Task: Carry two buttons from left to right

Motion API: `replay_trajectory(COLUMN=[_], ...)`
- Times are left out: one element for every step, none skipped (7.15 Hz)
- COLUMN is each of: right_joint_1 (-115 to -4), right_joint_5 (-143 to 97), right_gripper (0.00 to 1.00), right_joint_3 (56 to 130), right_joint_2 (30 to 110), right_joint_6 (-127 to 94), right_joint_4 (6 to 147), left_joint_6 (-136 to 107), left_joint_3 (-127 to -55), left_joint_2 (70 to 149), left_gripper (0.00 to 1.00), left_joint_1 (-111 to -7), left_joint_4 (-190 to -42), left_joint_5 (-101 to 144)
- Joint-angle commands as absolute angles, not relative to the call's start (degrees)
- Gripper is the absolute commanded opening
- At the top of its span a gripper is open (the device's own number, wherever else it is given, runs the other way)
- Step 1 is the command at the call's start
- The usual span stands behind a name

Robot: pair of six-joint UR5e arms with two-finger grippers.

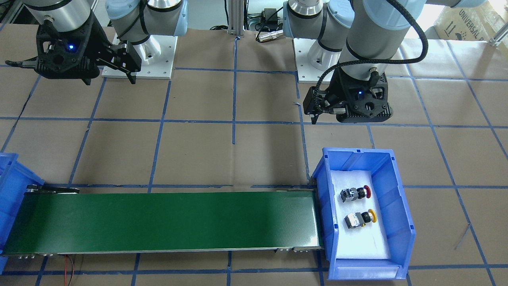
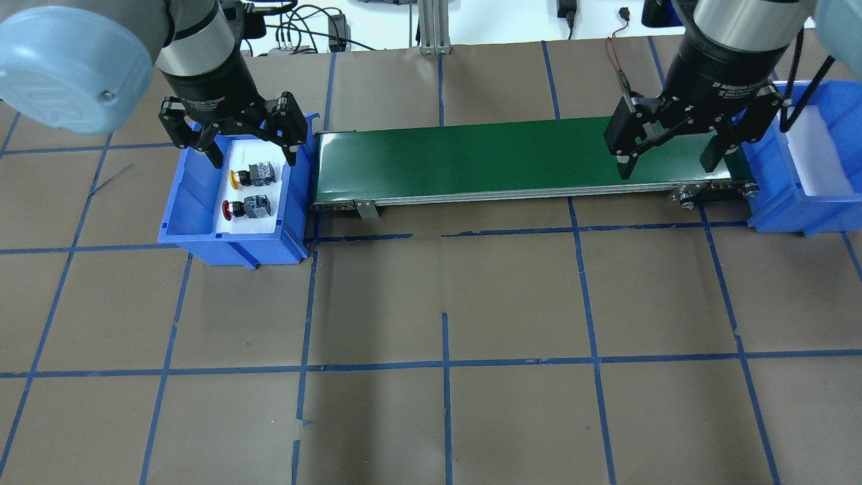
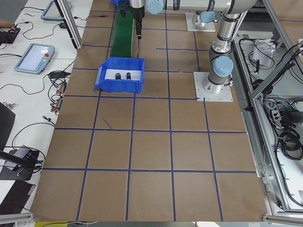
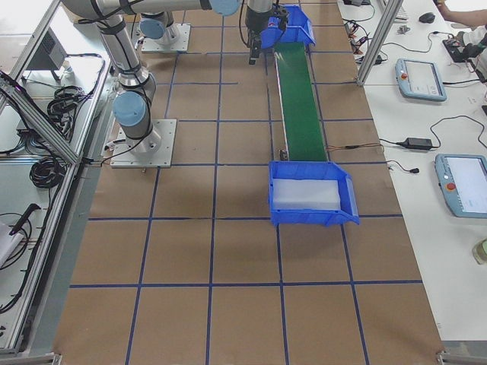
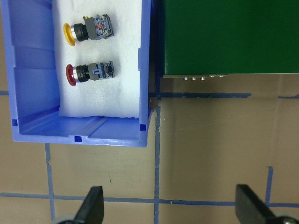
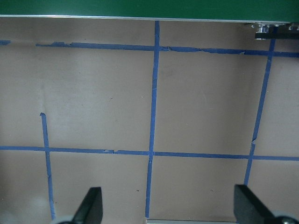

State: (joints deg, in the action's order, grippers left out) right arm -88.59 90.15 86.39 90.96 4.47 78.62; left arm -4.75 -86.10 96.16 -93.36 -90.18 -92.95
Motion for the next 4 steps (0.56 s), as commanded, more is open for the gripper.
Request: replay_trajectory(right_joint_1=[-88.6, -88.6, -88.6, -88.6], right_joint_5=[90.1, 90.1, 90.1, 90.1], right_gripper=[1.0, 1.0, 1.0, 1.0], right_joint_3=[86.5, 86.5, 86.5, 86.6], right_joint_2=[91.0, 91.0, 91.0, 91.0], right_joint_6=[4.6, 4.6, 4.6, 4.6], right_joint_4=[78.6, 78.5, 78.5, 78.5], left_joint_6=[-4.7, -4.7, -4.7, -3.4], left_joint_3=[-86.0, -86.0, -86.0, -85.7], left_joint_2=[96.1, 96.1, 96.0, 95.9], left_gripper=[1.0, 1.0, 1.0, 1.0], left_joint_1=[-93.3, -93.3, -93.3, -93.3], left_joint_4=[-90.2, -90.2, -90.2, -90.1], left_joint_5=[-93.0, -92.9, -92.9, -92.8])
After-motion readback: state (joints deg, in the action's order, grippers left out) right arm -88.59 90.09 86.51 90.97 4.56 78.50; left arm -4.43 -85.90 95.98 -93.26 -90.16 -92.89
